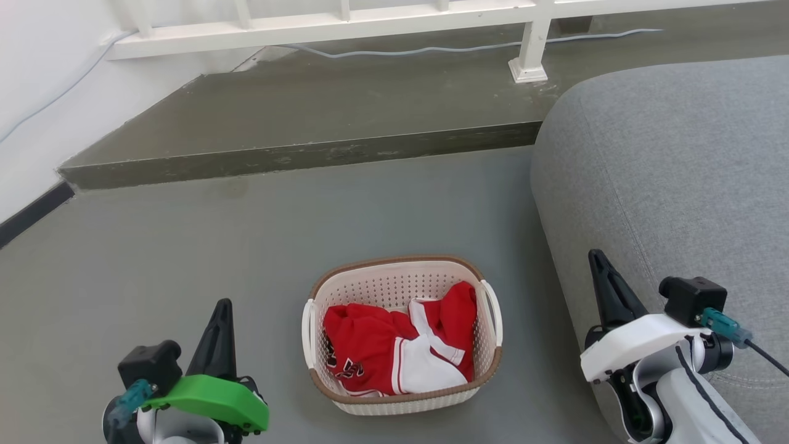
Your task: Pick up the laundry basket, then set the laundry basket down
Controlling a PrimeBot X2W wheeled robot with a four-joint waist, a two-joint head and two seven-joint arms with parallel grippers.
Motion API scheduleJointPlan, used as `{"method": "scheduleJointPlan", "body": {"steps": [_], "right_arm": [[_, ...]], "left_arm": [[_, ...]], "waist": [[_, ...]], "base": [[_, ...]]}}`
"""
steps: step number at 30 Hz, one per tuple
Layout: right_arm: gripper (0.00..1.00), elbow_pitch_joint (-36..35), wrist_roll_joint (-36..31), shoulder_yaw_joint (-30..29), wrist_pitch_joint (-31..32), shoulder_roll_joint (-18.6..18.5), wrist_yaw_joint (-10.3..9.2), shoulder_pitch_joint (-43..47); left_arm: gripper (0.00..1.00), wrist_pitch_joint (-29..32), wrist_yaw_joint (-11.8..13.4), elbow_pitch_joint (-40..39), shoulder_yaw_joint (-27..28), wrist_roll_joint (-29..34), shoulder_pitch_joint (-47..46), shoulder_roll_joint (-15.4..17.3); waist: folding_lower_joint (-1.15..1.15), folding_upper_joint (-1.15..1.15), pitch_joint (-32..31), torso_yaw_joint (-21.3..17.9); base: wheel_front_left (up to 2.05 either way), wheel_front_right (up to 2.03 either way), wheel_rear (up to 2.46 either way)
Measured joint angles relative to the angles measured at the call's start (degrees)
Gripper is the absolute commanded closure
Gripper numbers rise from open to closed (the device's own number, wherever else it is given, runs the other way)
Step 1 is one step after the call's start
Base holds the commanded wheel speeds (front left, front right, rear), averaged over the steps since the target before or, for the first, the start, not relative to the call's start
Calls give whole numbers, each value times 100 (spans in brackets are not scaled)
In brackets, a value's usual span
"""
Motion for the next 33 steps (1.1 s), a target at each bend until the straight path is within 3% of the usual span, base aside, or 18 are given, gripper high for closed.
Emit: {"method": "scheduleJointPlan", "body": {"steps": [33], "right_arm": [[100, -29, 2125, -725, 622, 198, 256, -1]], "left_arm": [[100, 612, -176, 16, 459, -2140, -1, -5]], "waist": [[0, 0, -53, 95]], "base": [[0, 0, 0]]}}
